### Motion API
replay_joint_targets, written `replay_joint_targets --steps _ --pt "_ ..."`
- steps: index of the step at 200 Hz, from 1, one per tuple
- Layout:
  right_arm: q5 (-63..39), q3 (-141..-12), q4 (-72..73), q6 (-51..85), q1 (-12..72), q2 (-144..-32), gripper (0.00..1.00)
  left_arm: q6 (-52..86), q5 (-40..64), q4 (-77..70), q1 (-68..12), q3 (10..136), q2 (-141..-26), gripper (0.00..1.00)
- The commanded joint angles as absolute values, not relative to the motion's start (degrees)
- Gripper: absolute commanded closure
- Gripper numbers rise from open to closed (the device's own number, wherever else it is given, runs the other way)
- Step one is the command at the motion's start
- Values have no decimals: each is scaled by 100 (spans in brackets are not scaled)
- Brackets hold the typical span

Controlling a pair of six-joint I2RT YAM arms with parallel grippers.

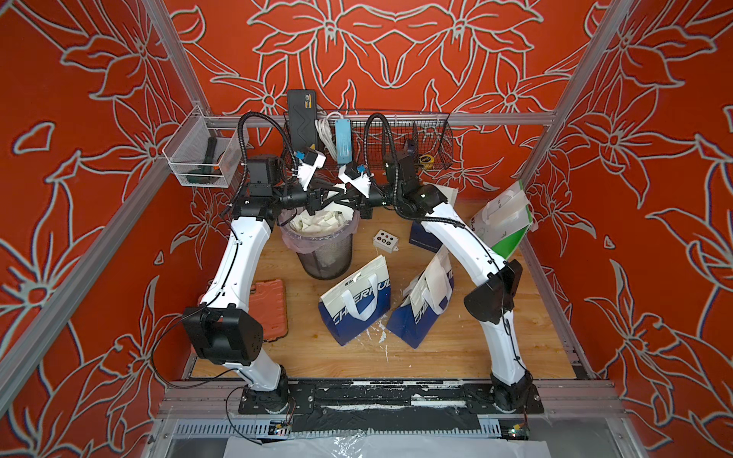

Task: Shred takeout receipts and throw away
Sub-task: Shred the takeout receipt.

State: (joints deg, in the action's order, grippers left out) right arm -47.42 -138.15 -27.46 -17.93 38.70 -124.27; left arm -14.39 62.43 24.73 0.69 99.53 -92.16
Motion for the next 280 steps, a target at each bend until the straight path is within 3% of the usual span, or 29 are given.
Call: replay_joint_targets --steps 1,102,163,194,218,248,280 --pt "-4774 -14088 -2692 -1823 3946 -12479 100 -1383 6495 2348 1 9817 -9155 74" --pt "-4930 -13975 -2661 -1523 3902 -12508 100 -897 6798 1658 13 9470 -8888 68" --pt "-4900 -14019 -2817 -1579 3935 -12532 100 -758 6838 1552 -15 9338 -8869 98" --pt "-4738 -14044 -2987 -1767 3962 -12512 100 -711 6789 1483 -35 9330 -8877 100" --pt "-4318 -14082 -3172 -2086 4007 -12439 100 -783 6292 1543 -39 9343 -8852 100" --pt "-3146 -14036 -3241 -2799 4175 -12279 100 -1105 4928 1987 -185 9480 -8746 100" --pt "-2235 -13643 -2588 -3282 4358 -12038 100 -997 3967 2092 -280 9454 -8696 100"
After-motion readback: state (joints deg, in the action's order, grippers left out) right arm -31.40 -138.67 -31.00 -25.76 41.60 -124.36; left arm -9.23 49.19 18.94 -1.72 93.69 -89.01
